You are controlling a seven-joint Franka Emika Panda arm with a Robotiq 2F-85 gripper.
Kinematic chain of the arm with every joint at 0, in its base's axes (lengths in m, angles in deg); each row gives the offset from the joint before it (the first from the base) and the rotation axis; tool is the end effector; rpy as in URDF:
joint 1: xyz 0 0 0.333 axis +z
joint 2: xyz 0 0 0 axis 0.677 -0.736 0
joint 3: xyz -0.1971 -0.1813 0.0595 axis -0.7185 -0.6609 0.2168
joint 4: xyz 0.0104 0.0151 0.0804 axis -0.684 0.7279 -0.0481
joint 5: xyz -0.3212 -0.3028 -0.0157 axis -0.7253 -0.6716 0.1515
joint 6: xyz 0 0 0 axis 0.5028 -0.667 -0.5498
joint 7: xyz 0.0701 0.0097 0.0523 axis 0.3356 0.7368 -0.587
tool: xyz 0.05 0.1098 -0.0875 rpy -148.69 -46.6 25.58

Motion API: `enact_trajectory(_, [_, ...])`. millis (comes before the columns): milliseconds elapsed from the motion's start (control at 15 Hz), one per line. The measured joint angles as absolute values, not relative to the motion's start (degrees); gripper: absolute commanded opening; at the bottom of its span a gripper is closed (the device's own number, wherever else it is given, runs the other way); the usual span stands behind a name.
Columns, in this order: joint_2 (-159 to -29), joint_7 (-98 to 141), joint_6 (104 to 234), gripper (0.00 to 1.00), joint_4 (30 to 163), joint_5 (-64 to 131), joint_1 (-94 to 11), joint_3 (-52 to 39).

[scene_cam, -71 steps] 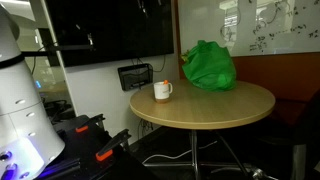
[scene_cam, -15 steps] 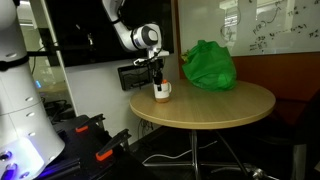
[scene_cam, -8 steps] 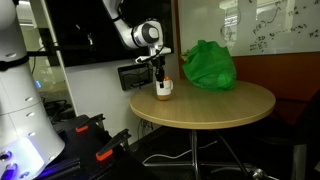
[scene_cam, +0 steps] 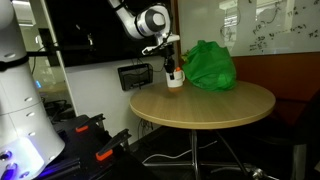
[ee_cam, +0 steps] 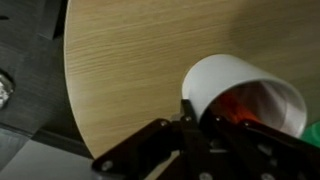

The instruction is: Move the cup to the right

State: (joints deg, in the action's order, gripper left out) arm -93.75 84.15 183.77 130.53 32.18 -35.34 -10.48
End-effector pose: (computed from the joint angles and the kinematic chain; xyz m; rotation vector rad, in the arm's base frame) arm 0.5881 -0.0080 0.1400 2.6581 -1.6557 0.2211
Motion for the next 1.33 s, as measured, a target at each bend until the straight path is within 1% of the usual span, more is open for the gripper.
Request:
enact_trajectory(533, [-92.2,84.6,186.0,0.03,137.7,32.0,-37.7,-13.5])
enact_trajectory(1067, [-95.1,85.4,192.2,0.03,138.9,31.0,-37.5,-14.5])
enact_trajectory(1133, [-95.3,85.4,192.3,0.21,138.9,31.0,-37.5,-14.5])
enact_trajectory(1200, [-95.5,85.4,192.4,0.37,138.8,31.0,-37.5,-14.5])
enact_trajectory(1333, [-95.7,85.4,192.5,0.51,138.5,31.0,-37.5,-14.9])
